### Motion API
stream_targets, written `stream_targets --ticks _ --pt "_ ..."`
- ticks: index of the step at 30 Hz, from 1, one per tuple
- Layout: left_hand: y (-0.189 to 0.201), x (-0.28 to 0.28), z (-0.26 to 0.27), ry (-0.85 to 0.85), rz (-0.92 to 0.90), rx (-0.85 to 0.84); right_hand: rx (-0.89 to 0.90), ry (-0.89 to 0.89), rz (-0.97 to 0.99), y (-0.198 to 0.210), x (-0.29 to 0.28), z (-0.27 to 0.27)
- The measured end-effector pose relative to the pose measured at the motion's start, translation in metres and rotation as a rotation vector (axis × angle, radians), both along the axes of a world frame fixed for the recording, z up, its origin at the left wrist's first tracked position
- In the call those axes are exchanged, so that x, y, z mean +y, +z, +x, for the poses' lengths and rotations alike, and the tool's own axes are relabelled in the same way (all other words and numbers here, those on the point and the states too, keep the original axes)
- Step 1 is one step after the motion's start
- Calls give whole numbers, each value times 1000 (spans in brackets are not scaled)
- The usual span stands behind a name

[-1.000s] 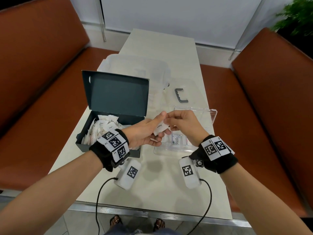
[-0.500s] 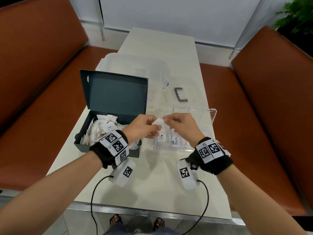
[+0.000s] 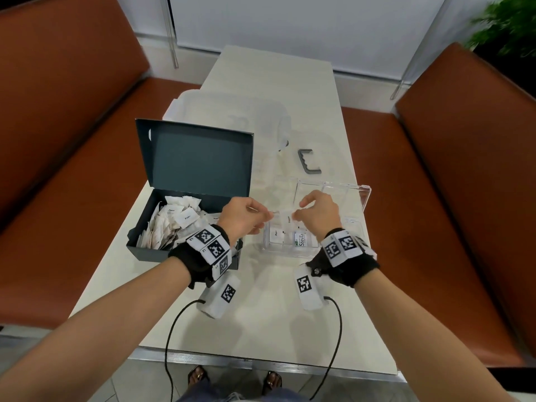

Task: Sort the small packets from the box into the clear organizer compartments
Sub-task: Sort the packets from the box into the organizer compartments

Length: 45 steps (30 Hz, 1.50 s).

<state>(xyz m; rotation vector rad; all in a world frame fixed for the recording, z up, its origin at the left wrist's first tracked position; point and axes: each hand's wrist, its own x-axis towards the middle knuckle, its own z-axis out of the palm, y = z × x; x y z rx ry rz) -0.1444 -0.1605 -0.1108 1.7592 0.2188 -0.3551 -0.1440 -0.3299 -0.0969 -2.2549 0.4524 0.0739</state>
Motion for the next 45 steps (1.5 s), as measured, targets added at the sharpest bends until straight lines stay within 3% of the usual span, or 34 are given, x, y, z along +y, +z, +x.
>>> stream_targets --ticks 3,10,13,19,22,27,33,39,45 --pt "-7 3 -2 -35 39 27 63 66 -180 -14 16 -5" --pt "-10 8 -9 -125 84 19 85 63 -238 -34 31 2" --pt "-10 9 -13 -178 101 1 101 102 -346 -41 33 6" --pt "-7 12 -17 -226 105 -16 99 372 -800 -52 36 10" --pt "-5 16 -17 -221 96 -10 119 523 -928 -50 34 13" --pt "-3 20 -19 -212 70 -1 158 718 -954 -35 25 22" --pt "-2 18 -19 -219 80 3 74 919 -1175 -39 26 23" --pt "-2 16 -19 -218 73 14 22 1013 -1252 -42 30 26" --pt "0 15 -18 -228 78 6 26 971 -1212 -42 27 26"
